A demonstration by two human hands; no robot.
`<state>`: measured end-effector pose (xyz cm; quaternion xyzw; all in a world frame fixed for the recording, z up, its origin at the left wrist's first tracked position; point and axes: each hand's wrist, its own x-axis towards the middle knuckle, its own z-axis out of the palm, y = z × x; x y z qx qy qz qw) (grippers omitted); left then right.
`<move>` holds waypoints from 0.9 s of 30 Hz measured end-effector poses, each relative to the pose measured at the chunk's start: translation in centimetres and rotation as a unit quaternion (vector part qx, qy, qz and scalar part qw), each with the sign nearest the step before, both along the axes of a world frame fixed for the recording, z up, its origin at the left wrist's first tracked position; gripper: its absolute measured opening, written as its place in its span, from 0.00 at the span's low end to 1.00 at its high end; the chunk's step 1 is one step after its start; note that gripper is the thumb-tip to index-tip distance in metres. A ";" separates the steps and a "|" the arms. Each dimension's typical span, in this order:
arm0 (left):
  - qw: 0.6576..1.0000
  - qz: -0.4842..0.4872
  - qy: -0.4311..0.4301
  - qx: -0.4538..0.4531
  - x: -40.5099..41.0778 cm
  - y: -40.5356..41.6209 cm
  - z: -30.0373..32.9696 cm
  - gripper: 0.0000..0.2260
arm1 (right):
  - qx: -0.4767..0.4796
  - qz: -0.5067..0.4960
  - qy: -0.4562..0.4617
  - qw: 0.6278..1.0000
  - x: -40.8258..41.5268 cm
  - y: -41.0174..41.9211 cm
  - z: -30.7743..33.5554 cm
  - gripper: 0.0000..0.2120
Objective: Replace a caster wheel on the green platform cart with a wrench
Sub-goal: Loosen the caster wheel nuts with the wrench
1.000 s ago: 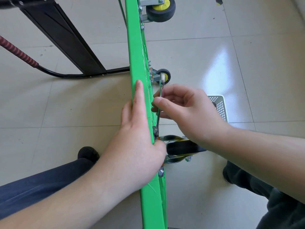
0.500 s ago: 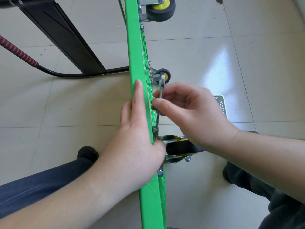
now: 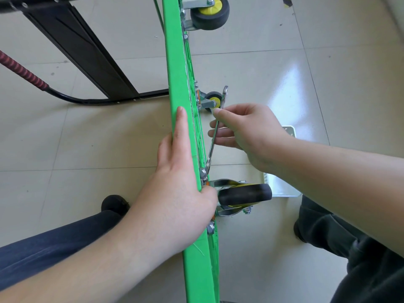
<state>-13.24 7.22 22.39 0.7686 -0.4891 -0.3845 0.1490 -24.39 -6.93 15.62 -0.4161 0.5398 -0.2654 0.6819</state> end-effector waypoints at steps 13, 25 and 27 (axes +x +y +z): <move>1.000 -0.001 0.012 -0.006 0.2 0.0 0.1 0.54 | 0.105 -0.010 0.018 0.994 0.5 -0.5 -1.9 0.10; 1.000 -0.007 0.013 -0.005 0.2 0.1 0.1 0.53 | 0.118 0.004 0.036 0.992 0.8 0.1 -2.5 0.12; 1.000 -0.010 0.011 -0.004 0.2 0.1 0.1 0.53 | 0.085 0.016 0.028 0.996 0.8 0.2 -2.0 0.10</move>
